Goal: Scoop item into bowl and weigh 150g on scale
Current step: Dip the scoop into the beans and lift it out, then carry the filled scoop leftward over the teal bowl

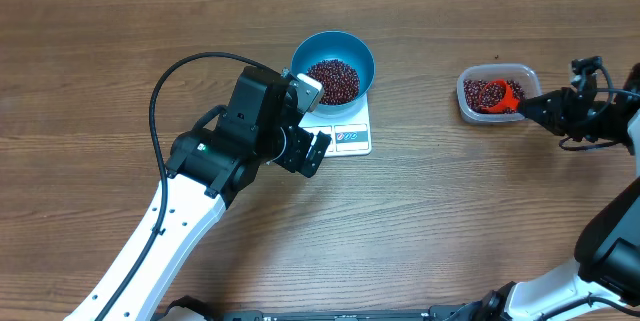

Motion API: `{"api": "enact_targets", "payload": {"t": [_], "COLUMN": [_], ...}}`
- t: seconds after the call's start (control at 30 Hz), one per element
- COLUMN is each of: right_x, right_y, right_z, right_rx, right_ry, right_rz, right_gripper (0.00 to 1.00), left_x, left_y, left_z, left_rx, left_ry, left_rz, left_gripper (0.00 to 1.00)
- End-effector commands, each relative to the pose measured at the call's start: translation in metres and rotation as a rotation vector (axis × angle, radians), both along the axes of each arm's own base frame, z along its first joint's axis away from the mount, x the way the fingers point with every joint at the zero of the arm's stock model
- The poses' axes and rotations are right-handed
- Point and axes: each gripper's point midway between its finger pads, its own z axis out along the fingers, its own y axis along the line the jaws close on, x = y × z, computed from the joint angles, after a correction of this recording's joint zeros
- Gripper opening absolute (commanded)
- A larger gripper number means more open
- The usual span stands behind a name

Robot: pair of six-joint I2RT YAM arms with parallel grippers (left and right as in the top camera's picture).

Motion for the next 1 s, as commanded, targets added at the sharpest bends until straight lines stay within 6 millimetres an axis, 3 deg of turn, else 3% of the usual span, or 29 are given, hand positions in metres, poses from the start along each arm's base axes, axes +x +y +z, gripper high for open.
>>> {"api": "enact_targets", "payload": {"t": [0.0,0.3,0.6,0.73,0.97], "right_x": [0.0,-0.004,0.001,0.004,0.017], "right_y": [0.0,-0.008,0.009,0.024,0.093], "right_z": [0.009,0.029,0.071,0.082,0.088], "right_rx": [0.102,0.219,0.438,0.5,0.572], "right_ry": [-0.048,-0.122,-0.258,-0.28,-0.218], "right_rz": [-0.015,-0.044,-0.015,0.021,0.177], "right_gripper": [0.04,0.04,0.04,0.04,0.04], "left_x": [0.0,0.0,0.0,0.0,0.0], "left_y": [0.0,0.0,0.0,0.0,0.0], "left_z": [0.004,0.004,0.004,0.004,0.004], "left_rx": [-0.003,-0.003,-0.003,-0.003,-0.003], "left_ry": [-0.014,-0.014,-0.014,-0.014,-0.014], "left_rz": [-0.017,-0.017,-0.017,-0.018,-0.017], "left_gripper": [1.0,1.0,1.0,1.0,1.0]}}
